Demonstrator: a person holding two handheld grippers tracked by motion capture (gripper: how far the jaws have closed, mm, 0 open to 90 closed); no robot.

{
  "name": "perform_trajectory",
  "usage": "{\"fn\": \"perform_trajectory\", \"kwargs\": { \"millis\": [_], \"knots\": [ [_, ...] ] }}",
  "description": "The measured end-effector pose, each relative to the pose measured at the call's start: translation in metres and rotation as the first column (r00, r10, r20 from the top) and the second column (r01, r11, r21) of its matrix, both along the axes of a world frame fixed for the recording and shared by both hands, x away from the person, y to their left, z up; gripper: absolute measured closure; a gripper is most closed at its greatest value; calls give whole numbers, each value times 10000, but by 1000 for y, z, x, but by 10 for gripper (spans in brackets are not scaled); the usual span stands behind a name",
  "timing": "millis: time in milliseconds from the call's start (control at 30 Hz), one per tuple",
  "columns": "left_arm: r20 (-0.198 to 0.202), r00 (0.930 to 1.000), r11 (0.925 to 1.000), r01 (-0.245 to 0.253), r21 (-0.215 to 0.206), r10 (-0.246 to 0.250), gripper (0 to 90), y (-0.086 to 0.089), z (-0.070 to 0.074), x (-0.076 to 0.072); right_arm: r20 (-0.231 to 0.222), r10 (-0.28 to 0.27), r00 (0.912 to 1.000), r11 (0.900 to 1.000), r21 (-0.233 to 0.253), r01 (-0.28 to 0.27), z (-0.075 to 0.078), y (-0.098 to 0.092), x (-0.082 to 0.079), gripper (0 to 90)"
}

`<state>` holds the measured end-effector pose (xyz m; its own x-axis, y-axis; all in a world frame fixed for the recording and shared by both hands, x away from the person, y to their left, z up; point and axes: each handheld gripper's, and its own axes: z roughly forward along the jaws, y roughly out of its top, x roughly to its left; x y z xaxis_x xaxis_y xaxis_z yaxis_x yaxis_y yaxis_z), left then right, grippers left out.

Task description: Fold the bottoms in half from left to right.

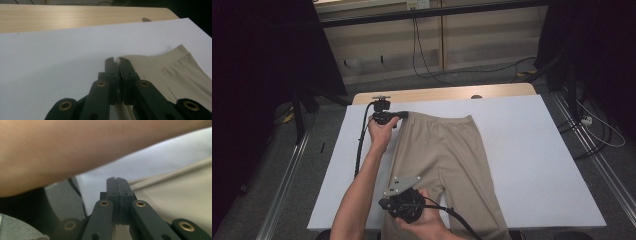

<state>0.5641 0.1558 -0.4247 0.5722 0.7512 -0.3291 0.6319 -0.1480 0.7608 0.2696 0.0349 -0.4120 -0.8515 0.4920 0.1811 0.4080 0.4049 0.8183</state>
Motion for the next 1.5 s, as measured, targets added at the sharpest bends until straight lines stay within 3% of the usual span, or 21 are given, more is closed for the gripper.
{"fn": "perform_trajectory", "kwargs": {
  "millis": [33,300,600,767,900,1033,1200,1300,1500],
  "knots": [
    [110,9999,9999,-88,89,87,864,4,4,-2,9,138,9999,9994,325,-139,4,-2,1,900],
    [331,9986,9990,-410,187,403,864,18,21,-6,30,496,9988,9921,1151,-496,18,-1,4,900],
    [451,9960,9967,-776,219,766,864,36,36,-10,136,747,9971,9830,1673,-759,34,1,4,900],
    [530,9914,9909,-1228,548,1200,863,48,51,-11,339,865,9957,9798,1782,-912,46,6,6,900],
    [640,9880,9881,-1439,536,1404,863,62,61,-13,635,1079,9921,9719,2034,-1187,58,11,7,900],
    [743,9870,9855,-1486,818,1427,862,67,59,-16,479,1092,9929,9712,2076,-1168,53,10,9,900],
    [576,9859,9832,-1617,844,1572,861,61,45,-14,320,1052,9939,9759,1887,-1094,44,3,5,900],
    [521,9876,9833,-1526,996,1480,860,49,36,-15,339,844,9959,9766,1956,-894,41,-14,5,900],
    [492,9914,9879,-1253,916,1212,860,33,35,-15,389,575,9976,9816,1800,-636,42,-38,-4,900]
  ]
}}
